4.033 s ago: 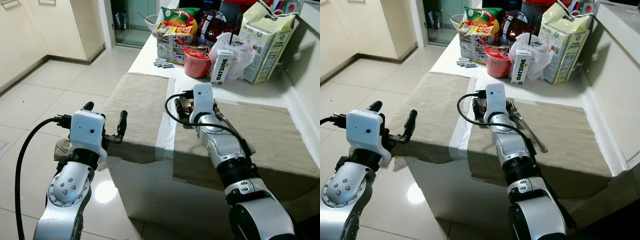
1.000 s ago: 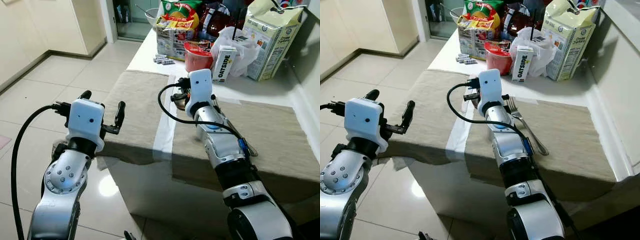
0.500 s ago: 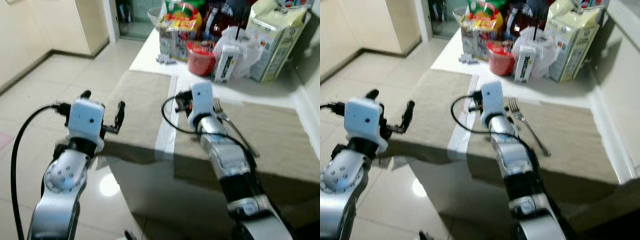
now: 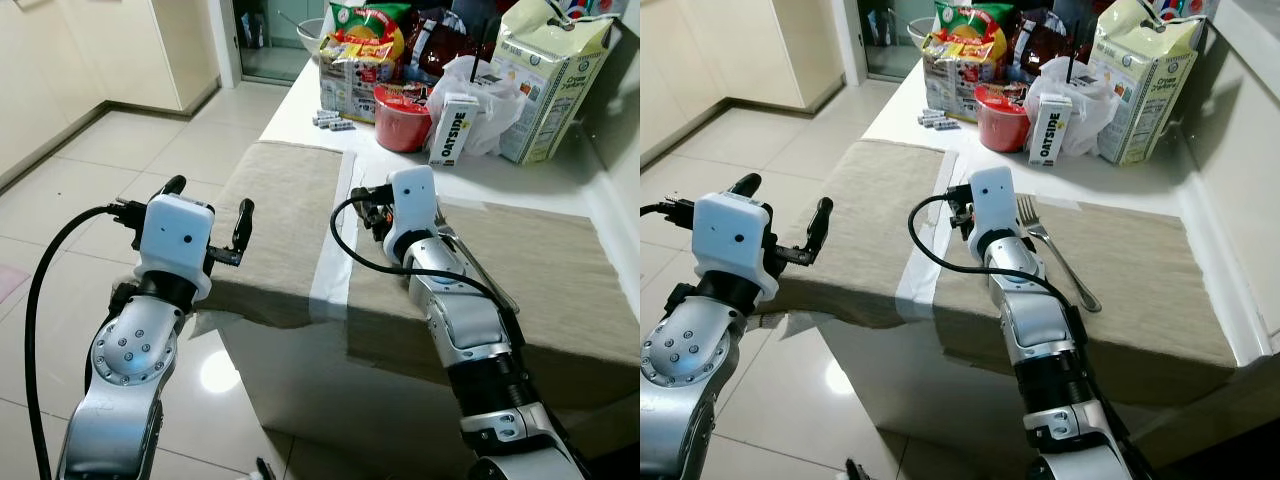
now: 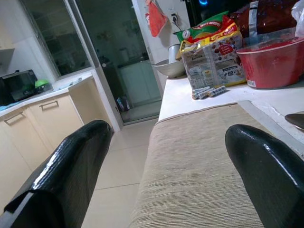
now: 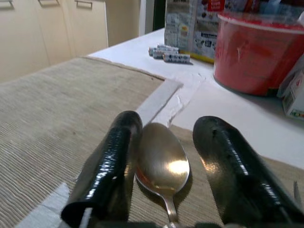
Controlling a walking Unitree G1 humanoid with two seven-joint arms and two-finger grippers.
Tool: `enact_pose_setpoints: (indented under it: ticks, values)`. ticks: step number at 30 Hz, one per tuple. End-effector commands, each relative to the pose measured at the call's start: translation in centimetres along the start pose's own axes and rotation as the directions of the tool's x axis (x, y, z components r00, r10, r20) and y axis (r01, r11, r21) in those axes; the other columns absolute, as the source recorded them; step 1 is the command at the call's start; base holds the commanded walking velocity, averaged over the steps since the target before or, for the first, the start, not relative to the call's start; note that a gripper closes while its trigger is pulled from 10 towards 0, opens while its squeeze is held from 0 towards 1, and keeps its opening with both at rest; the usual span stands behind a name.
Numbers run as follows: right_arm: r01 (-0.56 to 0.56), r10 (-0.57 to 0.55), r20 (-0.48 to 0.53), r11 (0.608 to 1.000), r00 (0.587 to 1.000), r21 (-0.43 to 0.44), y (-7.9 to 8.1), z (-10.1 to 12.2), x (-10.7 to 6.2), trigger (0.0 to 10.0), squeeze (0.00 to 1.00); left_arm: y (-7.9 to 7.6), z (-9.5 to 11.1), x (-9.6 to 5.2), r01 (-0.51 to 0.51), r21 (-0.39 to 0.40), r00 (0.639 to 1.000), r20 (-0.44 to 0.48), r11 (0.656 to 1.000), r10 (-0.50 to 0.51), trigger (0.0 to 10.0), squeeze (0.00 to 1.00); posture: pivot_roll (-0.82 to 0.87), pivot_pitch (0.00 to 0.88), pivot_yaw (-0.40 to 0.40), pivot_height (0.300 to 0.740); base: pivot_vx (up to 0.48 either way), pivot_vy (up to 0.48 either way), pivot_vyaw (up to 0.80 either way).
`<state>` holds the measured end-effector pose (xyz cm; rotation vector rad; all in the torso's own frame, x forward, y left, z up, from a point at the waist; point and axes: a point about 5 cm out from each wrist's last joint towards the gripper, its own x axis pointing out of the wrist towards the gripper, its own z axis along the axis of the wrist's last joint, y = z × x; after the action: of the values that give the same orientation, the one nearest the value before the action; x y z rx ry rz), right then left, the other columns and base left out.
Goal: Setting the table
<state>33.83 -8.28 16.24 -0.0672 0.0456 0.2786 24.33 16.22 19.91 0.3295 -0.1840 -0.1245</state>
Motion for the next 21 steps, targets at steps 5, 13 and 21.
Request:
enact_pose_setpoints:
  ticks: [5, 13, 21]
  values:
    - [-0.018, 0.019, -0.012, 1.0, 1.0, 0.024, 0.3, 0.2, -0.1, 10.0, 1.0, 0.0, 0.1, 0.1, 0.01, 0.023, 1.0, 0.008, 1.0, -0.011, 10.0, 0.0, 0.06, 0.0, 0.013, 0.74, 0.0, 0.0, 0.0]
    - [0.019, -0.015, -0.074, 0.998, 0.997, 0.052, -0.3, 0.6, 0.3, 10.0, 0.67, -0.1, 0.2, 0.0, 0.011, 0.019, 1.0, 0.008, 1.0, -0.011, 10.0, 0.0, 0.06, 0.0, 0.014, 0.74, 0.0, 0.0, 0.0]
    - [0.08, -0.052, -0.277, 0.993, 0.959, 0.089, -1.0, -3.3, -0.3, 10.0, 0.0, -0.2, 0.2, -0.1, 0.017, 0.019, 1.0, 0.005, 1.0, -0.017, 10.0, 0.0, 0.05, 0.0, 0.015, 0.74, 0.0, 0.0, 0.0]
